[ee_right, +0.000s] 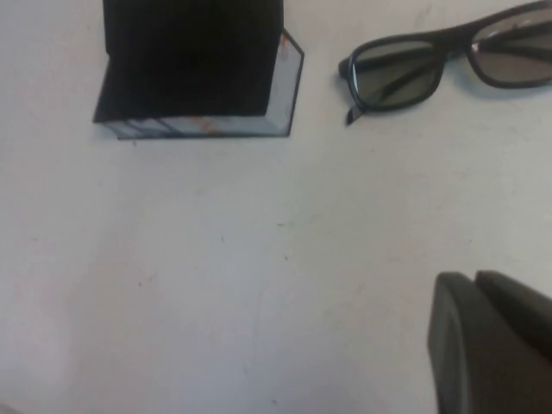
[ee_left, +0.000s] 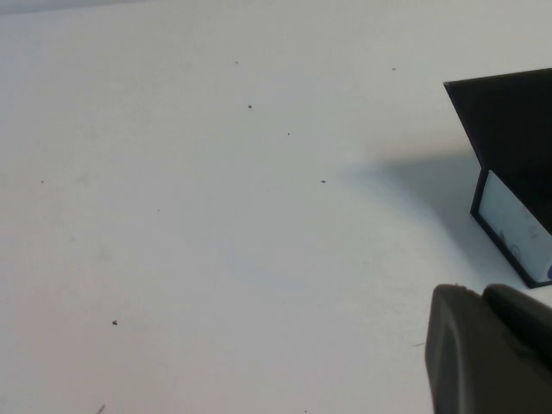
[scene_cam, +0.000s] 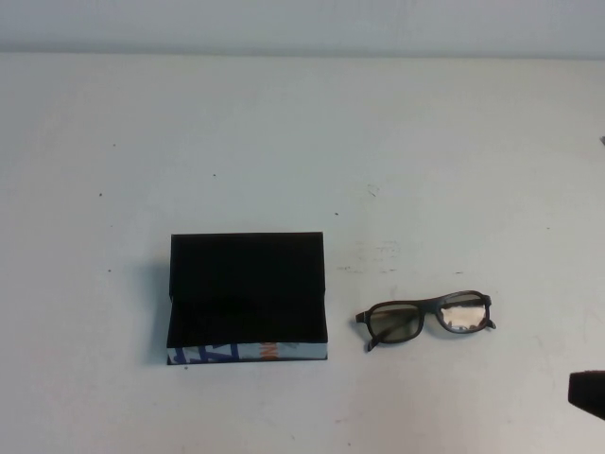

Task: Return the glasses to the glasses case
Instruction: Pick up the glasses from the table

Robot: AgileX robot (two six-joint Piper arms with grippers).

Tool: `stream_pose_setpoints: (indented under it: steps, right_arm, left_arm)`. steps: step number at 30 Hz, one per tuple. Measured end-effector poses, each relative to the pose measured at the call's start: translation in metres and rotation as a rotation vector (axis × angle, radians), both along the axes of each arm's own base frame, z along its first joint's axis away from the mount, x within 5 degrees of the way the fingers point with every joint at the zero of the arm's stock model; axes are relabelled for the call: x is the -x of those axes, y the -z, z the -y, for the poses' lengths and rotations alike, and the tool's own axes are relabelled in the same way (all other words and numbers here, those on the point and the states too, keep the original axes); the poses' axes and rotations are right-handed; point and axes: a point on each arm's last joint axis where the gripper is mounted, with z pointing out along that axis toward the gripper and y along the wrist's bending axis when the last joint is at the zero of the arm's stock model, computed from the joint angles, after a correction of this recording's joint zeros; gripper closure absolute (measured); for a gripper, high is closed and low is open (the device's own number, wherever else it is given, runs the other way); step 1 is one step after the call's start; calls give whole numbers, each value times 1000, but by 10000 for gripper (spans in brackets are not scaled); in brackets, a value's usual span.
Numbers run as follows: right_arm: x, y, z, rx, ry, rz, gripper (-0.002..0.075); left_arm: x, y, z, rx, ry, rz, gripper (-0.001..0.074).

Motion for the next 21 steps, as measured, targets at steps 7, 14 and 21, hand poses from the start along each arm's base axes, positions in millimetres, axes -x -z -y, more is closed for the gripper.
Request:
stream_pose_setpoints:
  steps: [7,14,21]
  right_arm:
    - [-49,3,-8,137,-168,-80,740]
    - [-97,-2,-39,389,-418,-67,740]
    - [-133,17,-86,589,-810,43,740]
  left_arm:
    - [0,0,0,0,0,-1,734]
    - [0,0,0,0,0,-1,734]
    - [0,0,0,0,-1,-1,734]
